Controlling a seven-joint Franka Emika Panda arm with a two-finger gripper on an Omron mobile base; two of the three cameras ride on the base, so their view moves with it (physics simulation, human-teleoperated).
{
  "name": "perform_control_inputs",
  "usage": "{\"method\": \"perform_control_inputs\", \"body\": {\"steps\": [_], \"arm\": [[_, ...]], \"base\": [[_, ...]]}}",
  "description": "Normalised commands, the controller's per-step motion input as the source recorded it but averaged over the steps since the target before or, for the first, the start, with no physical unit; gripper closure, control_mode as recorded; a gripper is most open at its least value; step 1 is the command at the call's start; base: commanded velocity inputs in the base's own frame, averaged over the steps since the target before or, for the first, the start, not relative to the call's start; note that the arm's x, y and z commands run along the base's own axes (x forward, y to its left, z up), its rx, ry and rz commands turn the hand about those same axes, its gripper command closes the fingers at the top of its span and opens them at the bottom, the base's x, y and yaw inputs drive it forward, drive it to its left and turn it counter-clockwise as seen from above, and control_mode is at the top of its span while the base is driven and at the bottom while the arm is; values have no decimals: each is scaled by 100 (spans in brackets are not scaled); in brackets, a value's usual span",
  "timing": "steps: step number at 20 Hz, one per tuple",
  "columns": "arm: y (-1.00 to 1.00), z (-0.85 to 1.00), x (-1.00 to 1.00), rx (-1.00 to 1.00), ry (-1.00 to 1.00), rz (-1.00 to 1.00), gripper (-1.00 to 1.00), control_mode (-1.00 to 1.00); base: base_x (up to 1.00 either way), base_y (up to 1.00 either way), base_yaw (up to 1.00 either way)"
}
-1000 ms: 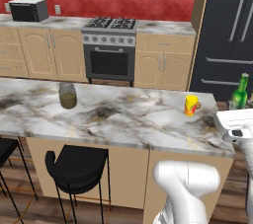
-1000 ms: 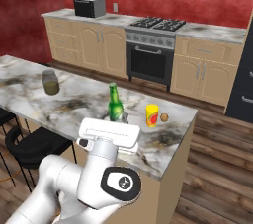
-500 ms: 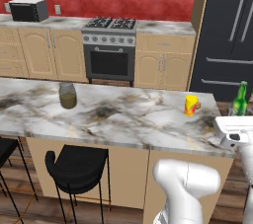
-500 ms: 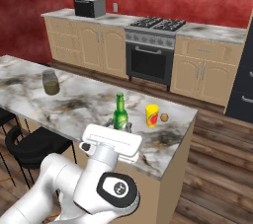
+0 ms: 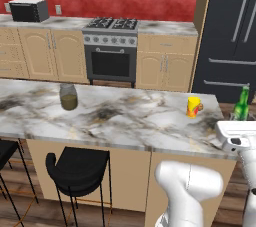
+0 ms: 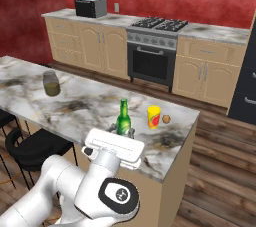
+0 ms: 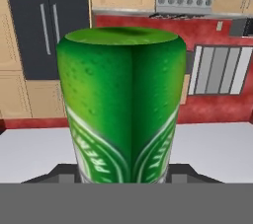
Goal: Open the cabinet directly in front. Then move the beer and the cup to the dining counter with the jar on it.
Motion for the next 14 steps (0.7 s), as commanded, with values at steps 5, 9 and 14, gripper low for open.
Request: {"method": "perform_control_inputs", "body": {"steps": [5,9,14], "arm": [[0,-4,0,0,-2,10,100,-100],[-1,-4,0,0,0,11,100,-100],[-12,-7,0,0,-1,13,100,-100]], "base": [[0,0,0],[0,0,0],[0,0,0]]}}
